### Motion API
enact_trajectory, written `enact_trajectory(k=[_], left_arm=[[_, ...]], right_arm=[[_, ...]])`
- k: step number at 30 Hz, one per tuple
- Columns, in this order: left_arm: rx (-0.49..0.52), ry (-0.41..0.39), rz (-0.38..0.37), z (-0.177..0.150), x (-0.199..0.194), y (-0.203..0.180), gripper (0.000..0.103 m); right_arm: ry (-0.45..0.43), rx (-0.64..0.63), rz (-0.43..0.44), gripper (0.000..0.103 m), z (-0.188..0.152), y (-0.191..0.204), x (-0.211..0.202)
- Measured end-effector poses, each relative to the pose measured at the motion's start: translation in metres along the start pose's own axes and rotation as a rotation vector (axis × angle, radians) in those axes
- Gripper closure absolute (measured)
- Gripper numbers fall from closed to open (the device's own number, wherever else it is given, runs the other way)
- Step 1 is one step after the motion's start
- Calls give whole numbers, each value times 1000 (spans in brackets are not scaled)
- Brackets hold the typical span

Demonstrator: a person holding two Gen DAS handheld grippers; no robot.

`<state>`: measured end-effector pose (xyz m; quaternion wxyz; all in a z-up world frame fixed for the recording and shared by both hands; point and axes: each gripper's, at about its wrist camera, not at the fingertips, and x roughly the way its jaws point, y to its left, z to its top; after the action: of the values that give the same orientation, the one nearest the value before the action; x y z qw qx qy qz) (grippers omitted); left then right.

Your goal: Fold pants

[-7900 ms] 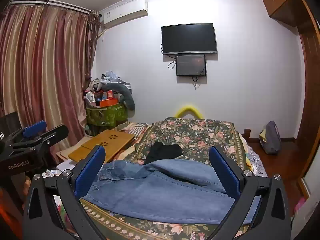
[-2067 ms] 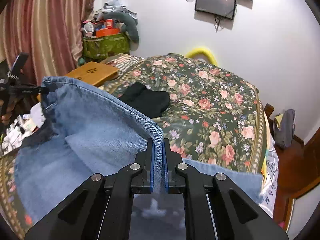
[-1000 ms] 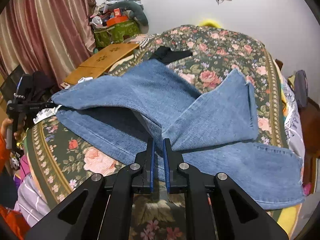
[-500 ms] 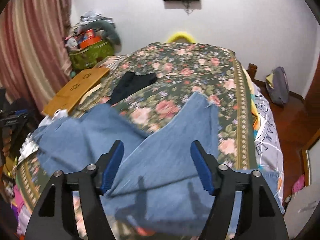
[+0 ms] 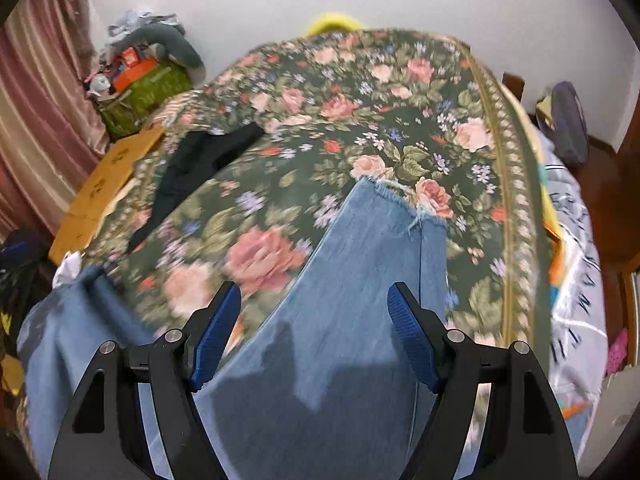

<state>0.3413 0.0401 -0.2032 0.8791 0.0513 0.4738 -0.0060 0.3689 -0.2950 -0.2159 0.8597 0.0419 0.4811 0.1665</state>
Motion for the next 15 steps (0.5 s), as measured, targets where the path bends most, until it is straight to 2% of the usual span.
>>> enact_trajectory(k=[4,7,10,11,12,14,15], left_arm=[[48,38,11,6,25,-13,8],[64,67,0,7,40,-20,8],[69,87,-10,7,48,-26,8],[71,92,-13,6,50,-29,8],[73,95,-14,6,51,-32,8],[82,104,-14,6,51,-39,8],[91,106,-13,5,49,-44,8]], right_arm=[[37,31,-9,35,20,-16,38],[75,52,-1,47,27,-22,62],[52,80,49,54,27,-25,67],[45,83,54,63,27,-26,67],[38,79,48,78,29,-27,67],[45,56,18,93,26,-25,63],[50,49,14,94,28,-26,63]])
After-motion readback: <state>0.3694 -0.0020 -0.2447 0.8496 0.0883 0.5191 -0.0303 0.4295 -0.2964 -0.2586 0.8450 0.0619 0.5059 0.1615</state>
